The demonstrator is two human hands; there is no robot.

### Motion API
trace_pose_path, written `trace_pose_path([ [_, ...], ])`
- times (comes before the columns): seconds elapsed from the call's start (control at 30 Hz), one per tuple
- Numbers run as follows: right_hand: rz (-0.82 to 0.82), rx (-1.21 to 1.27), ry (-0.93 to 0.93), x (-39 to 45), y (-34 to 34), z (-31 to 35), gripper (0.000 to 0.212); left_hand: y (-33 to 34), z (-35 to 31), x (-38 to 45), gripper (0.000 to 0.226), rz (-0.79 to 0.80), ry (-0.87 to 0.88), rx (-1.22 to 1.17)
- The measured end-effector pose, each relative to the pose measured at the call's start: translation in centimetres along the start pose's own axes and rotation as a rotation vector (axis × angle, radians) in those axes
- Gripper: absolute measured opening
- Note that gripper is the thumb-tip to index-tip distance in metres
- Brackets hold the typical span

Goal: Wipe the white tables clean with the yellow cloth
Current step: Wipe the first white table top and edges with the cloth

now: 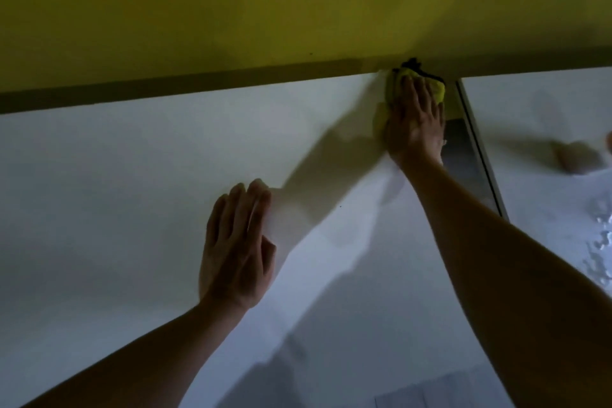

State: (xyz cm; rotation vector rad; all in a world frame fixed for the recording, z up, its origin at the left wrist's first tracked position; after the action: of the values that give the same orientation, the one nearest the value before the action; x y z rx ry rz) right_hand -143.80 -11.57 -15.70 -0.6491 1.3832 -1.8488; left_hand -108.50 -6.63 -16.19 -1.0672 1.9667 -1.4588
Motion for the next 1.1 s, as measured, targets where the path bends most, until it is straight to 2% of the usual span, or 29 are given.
trace_pose_path([
  [0.1,-0.013,-0.023,-0.046,-1.4,0.7,3.3,0.062,-0.1,0.0,0.2,0.066,-0.012,0.0,0.004],
  [0.27,0.088,0.065,-0.541,-9.5,4.8,15.1,0.061,0.1,0.1,0.2,0.07,0.025,-0.009,0.024],
  [0.37,0.159,0.07,-0.674,-10.7,5.3,16.7,0.06,0.0,0.2,0.2,0.073,0.047,-0.018,0.067],
  [0.43,0.172,0.004,-0.652,-9.4,4.7,14.3,0.061,0.0,0.2,0.2,0.074,0.044,-0.02,0.049],
  [0.57,0.067,-0.118,-0.265,-4.4,1.4,3.0,0.057,0.2,0.3,0.3,0.074,0.017,-0.006,0.046],
  [0.63,0.061,-0.077,-0.125,-3.7,0.1,-0.9,0.057,0.3,0.3,0.2,0.072,0.011,-0.008,0.053],
  [0.77,-0.024,-0.05,0.064,-5.9,0.9,0.7,0.059,0.3,0.3,0.1,0.071,0.008,-0.014,0.065],
  [0.8,-0.011,-0.039,0.029,-7.1,1.6,2.7,0.058,0.4,0.2,0.1,0.072,0.01,-0.016,0.066],
  [0.93,0.072,0.107,-0.341,-13.3,4.0,12.0,0.059,0.8,0.5,0.0,0.071,0.017,-0.023,0.109],
  [1.0,0.097,0.13,-0.427,-15.1,4.4,13.5,0.058,0.9,0.5,-0.2,0.071,0.015,-0.02,0.138],
  [1.1,0.124,0.102,-0.548,-14.6,3.5,11.7,0.055,0.6,0.4,-0.1,0.072,-0.008,-0.006,0.119],
])
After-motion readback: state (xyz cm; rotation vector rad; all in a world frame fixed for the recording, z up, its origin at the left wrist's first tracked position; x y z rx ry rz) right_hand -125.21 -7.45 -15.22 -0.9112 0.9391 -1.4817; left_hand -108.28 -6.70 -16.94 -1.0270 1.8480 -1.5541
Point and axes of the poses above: each hand's wrist, its own x-axis towards the middle knuckle, its own y-axis out of the palm, z = x × y, the point moved 7 cm from there along x, towards the middle knuckle, and after that the axes turned 1 degree about z, right-handed, at the moved point
